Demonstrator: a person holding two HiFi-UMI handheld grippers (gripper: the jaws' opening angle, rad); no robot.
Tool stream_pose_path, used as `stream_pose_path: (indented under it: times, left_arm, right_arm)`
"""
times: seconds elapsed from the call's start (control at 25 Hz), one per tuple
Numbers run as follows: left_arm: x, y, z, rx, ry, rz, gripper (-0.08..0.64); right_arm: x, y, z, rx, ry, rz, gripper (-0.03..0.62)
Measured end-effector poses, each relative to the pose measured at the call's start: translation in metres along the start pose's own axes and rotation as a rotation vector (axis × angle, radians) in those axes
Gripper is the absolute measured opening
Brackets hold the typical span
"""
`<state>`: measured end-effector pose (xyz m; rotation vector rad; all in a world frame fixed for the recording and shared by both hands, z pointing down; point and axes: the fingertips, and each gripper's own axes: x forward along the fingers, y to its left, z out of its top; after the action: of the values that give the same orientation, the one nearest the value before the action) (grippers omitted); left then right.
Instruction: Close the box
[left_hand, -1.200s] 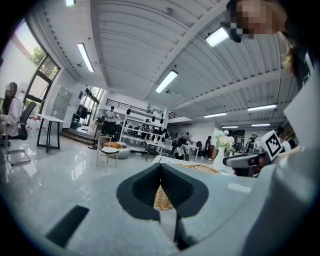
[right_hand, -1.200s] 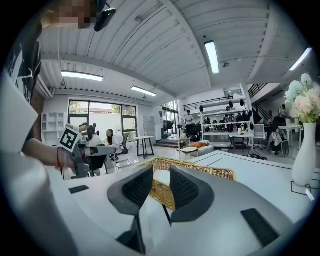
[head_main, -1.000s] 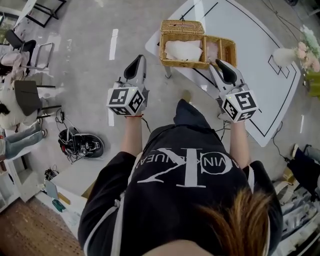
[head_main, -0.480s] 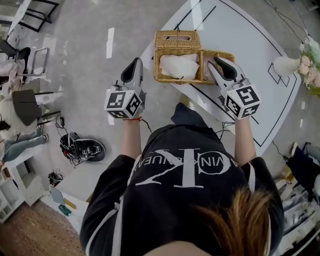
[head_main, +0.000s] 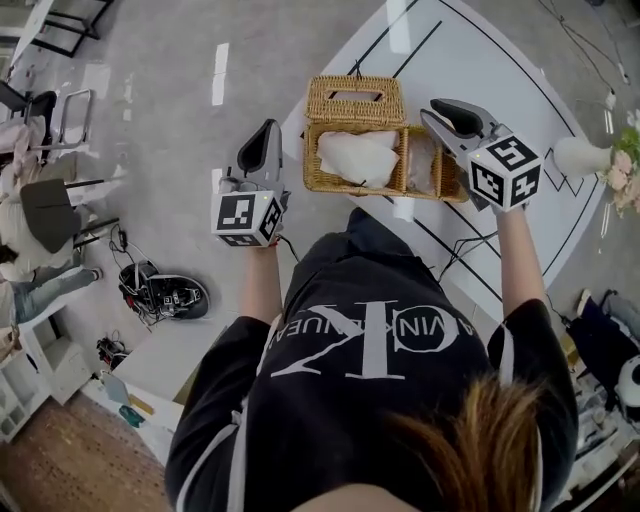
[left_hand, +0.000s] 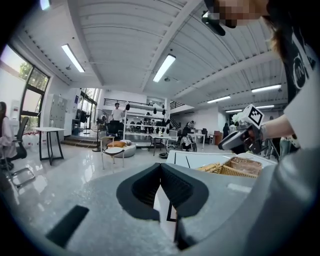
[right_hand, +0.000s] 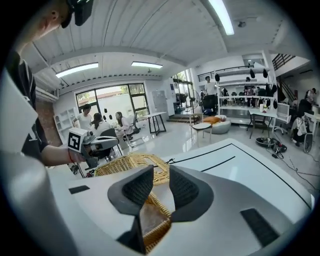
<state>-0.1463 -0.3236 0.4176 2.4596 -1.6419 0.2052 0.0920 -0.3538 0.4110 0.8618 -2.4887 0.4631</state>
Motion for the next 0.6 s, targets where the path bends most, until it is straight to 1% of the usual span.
stream_pose_path:
  times: [0.12,0.28,0.36,0.48,0.6]
  left_arm:
    - [0.007,0.003,-0.005,-0.006,0.006,0.016,0.008]
    - [0.013,0.006,-0.017,0.001,0.044,0.022,0.008]
    - [0.018,0.010,-0.020,0.009,0.058,0.022,0.008]
    - [0.031,0.019,-0.019,0.015,0.061,0.022,0.008]
    - [0.040,0.023,-0.019,0.016,0.068,0.013,0.008]
  right_arm:
    - [0.016,-0.018,-0.002,0.018,0.075,0.044,0.100]
    - [0.040,-0.037,-0.011,0.072,0.178,0.121,0.101]
    - [0.051,-0.045,-0.017,0.146,0.203,0.168,0.101]
    - [0.067,-0.056,-0.023,0.293,0.231,0.231,0.107]
    - [0.078,-0.056,-0.033,0.429,0.292,0.306,0.120]
